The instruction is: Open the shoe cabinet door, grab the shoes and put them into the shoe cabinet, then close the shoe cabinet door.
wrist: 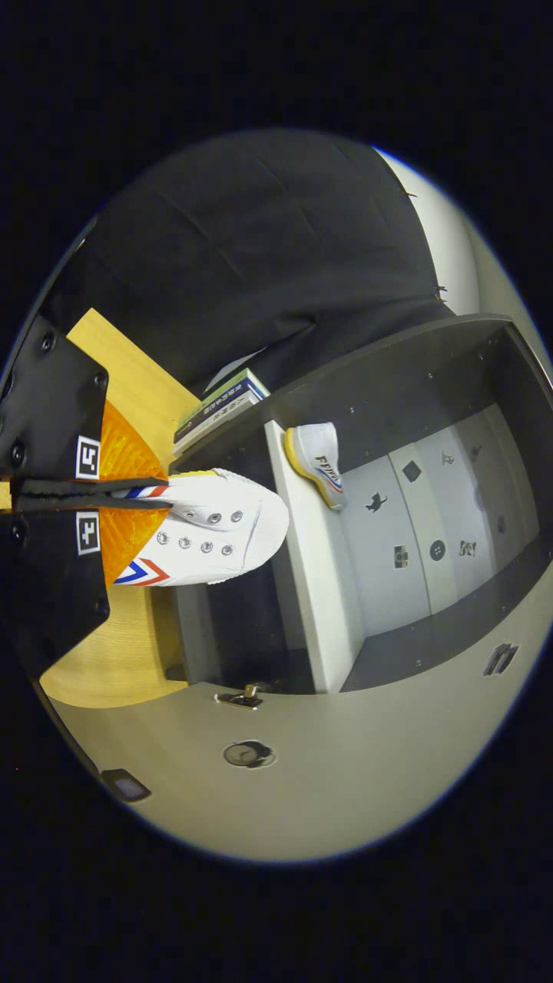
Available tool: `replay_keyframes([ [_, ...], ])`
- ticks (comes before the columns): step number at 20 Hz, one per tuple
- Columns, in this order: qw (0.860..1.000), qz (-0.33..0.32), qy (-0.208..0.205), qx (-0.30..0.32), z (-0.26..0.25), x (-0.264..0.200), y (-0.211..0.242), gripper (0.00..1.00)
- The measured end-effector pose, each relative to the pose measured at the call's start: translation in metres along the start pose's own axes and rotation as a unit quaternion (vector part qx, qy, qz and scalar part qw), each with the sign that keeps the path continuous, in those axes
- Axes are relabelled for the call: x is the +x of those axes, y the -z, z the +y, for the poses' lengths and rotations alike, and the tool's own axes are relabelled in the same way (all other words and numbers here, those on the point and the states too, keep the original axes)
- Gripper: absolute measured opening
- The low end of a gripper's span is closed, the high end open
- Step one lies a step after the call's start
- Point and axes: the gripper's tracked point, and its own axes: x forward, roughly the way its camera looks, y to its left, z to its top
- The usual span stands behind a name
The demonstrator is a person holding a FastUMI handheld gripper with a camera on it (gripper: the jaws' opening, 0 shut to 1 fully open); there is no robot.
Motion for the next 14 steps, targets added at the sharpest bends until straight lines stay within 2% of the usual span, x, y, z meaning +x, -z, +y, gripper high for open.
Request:
replay_keyframes([
  [14, 0.996, -0.082, 0.039, -0.022, -0.002, 0.073, -0.150, 0.01],
])
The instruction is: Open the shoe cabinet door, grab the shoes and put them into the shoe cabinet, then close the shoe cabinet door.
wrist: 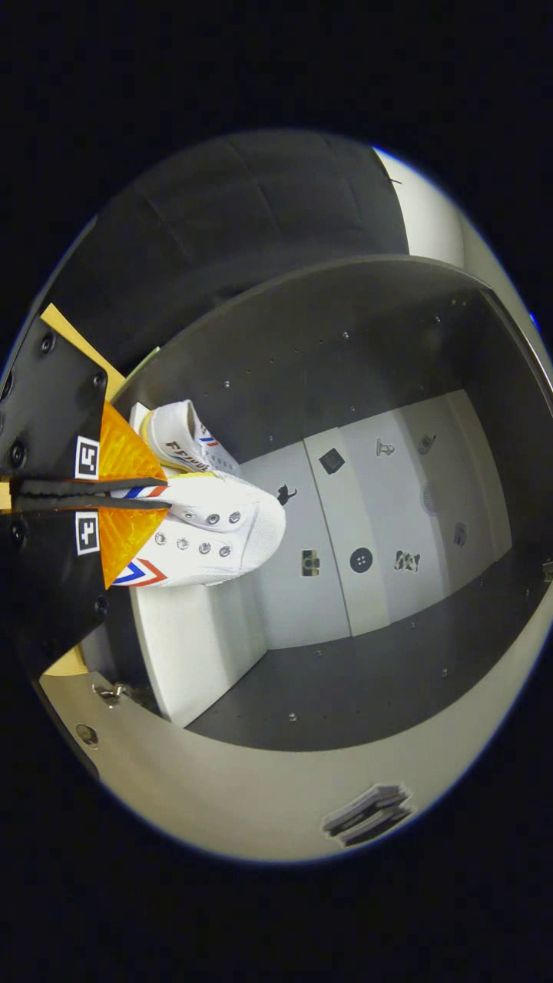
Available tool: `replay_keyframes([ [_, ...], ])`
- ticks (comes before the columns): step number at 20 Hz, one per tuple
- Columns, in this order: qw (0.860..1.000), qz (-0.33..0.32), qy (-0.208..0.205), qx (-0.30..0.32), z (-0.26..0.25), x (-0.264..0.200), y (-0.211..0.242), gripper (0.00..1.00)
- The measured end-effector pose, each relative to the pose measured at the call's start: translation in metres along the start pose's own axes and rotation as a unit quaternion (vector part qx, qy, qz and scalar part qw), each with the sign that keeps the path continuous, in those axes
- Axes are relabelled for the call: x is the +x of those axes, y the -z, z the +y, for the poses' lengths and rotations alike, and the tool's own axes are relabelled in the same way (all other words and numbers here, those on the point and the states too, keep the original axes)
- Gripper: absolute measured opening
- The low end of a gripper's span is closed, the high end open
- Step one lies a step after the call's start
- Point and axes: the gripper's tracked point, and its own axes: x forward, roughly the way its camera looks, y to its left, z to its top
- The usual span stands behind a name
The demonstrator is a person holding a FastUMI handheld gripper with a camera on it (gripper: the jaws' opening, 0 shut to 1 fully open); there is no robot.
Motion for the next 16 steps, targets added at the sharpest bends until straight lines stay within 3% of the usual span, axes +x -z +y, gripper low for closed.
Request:
replay_keyframes([
  [9, 0.999, -0.019, 0.044, -0.013, -0.009, 0.079, -0.041, 0.01],
  [16, 0.995, 0.001, 0.097, -0.024, -0.026, 0.131, -0.027, 0.01],
])
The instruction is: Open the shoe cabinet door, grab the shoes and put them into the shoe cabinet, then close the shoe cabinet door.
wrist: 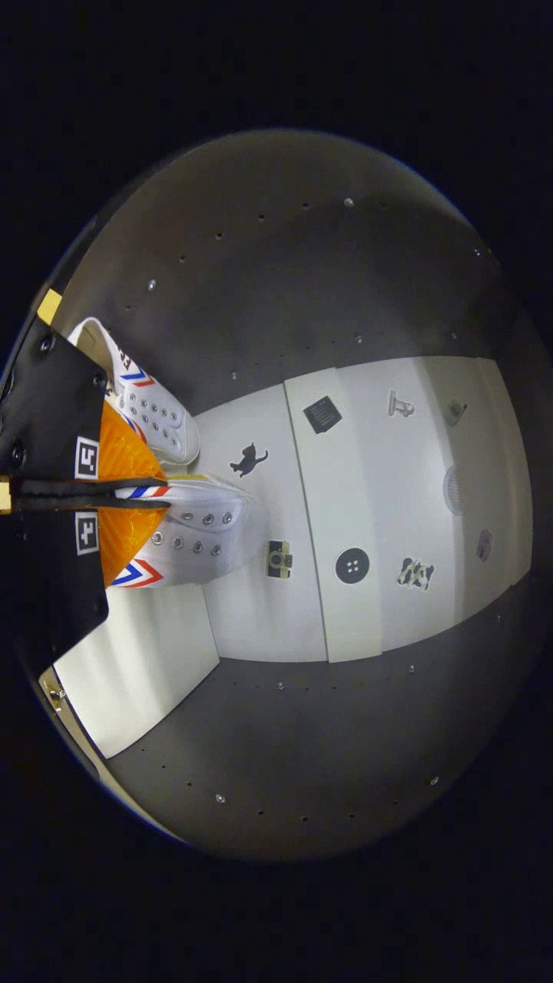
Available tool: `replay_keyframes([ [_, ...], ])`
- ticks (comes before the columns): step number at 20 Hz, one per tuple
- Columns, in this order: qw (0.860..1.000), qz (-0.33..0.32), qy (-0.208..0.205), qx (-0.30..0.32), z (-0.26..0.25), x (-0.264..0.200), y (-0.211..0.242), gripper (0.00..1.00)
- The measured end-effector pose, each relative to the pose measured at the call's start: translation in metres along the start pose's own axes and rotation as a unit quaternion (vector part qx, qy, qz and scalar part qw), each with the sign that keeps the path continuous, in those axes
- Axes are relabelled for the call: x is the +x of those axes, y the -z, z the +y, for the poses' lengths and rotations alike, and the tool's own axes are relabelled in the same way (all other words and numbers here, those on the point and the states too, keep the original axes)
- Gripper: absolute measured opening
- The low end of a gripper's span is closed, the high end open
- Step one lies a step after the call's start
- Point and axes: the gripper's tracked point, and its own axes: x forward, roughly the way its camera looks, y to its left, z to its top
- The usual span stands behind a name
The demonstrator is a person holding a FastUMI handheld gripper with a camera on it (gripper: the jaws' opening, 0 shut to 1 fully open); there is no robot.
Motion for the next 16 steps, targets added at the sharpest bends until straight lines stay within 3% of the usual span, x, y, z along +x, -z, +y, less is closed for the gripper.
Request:
replay_keyframes([
  [4, 1.000, 0.022, 0.017, 0.008, -0.005, 0.017, 0.014, 0.02],
  [6, 1.000, 0.019, 0.004, 0.003, 0.003, 0.016, 0.016, 0.13],
  [12, 0.998, -0.032, 0.025, -0.049, -0.002, -0.030, -0.002, 0.99],
  [16, 0.995, -0.063, 0.002, -0.078, 0.008, -0.094, -0.007, 0.98],
])
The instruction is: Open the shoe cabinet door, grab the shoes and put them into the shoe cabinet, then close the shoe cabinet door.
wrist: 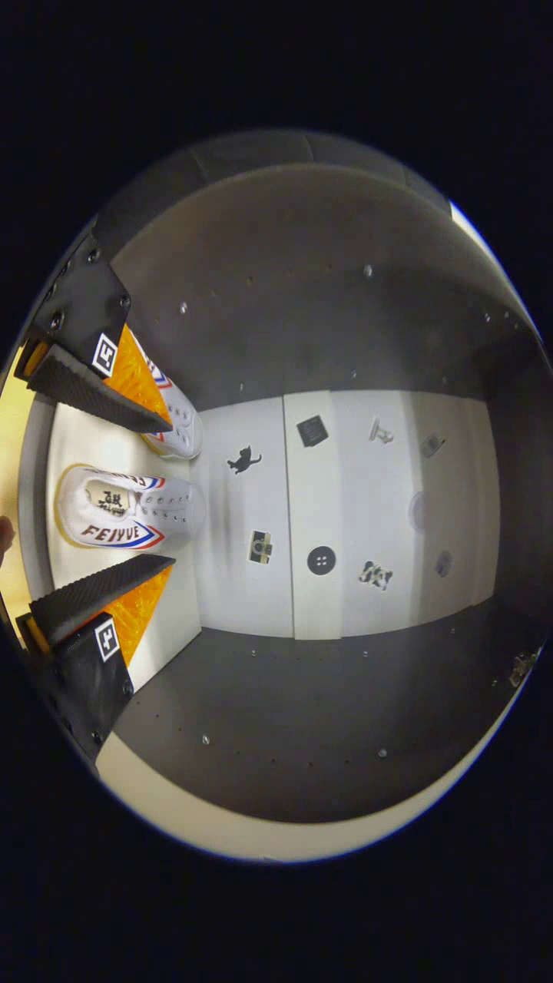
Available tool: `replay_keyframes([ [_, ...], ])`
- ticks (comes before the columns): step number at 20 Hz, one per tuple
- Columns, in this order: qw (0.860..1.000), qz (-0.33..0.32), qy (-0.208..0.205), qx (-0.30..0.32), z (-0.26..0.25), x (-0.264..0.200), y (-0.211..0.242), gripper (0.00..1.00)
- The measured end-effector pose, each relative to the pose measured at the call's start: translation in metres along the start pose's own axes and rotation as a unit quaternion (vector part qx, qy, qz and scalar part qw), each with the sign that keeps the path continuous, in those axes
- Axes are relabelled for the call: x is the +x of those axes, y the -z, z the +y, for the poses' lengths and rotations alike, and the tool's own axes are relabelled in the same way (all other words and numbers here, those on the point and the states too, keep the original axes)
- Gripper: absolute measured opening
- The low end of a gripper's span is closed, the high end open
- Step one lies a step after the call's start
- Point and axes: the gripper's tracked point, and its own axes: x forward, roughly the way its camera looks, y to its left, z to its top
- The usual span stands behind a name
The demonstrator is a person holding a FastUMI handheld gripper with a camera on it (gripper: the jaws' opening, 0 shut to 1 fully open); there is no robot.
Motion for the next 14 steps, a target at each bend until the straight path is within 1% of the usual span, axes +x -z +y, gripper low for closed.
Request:
replay_keyframes([
  [5, 0.999, -0.035, -0.024, -0.018, 0.004, -0.091, -0.010, 0.98],
  [14, 0.997, -0.052, -0.050, -0.026, -0.016, -0.221, -0.001, 0.98],
])
